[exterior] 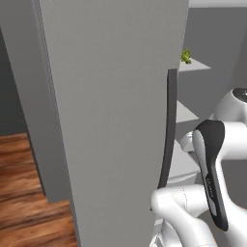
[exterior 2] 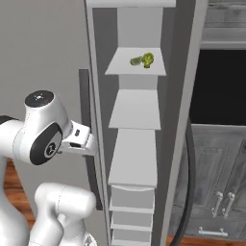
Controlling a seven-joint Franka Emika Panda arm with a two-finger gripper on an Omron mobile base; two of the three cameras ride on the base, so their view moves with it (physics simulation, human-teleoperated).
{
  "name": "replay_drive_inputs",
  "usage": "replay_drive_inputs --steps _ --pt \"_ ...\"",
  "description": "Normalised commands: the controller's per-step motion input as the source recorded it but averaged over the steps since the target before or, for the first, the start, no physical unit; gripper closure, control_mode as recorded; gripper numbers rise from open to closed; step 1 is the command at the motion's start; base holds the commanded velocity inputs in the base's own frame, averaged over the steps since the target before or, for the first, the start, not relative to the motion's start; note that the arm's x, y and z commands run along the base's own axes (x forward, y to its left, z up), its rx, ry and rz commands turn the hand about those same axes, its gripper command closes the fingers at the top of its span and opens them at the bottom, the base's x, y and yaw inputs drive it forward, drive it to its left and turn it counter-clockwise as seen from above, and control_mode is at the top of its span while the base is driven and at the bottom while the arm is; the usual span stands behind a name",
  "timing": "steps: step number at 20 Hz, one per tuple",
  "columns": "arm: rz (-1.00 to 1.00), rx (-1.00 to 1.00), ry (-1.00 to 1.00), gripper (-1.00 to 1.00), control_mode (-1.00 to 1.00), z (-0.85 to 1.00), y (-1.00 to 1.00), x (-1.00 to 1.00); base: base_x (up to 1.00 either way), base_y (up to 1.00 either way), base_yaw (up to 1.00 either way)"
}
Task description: Take the lemon wedge, broccoli, and lemon from the freezer and place them in the bowl on the counter.
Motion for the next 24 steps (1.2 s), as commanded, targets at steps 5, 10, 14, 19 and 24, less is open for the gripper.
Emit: replay_drive_inputs --steps 5,10,14,19,24 --pt "0.0 0.0 0.0 -1.0 1.0 0.0 0.0 0.0 0.26 -0.17 0.12" --pt "0.0 0.0 0.0 -1.0 1.0 0.0 0.0 0.0 0.24 -0.34 0.21" --pt "0.0 0.0 0.0 -1.0 1.0 0.0 0.0 0.0 0.21 -0.46 0.18" --pt "0.0 0.0 0.0 -1.0 1.0 0.0 0.0 0.0 0.22 -0.51 0.07" --pt "0.0 0.0 0.0 -1.0 1.0 0.0 0.0 0.0 0.35 -0.31 0.0"
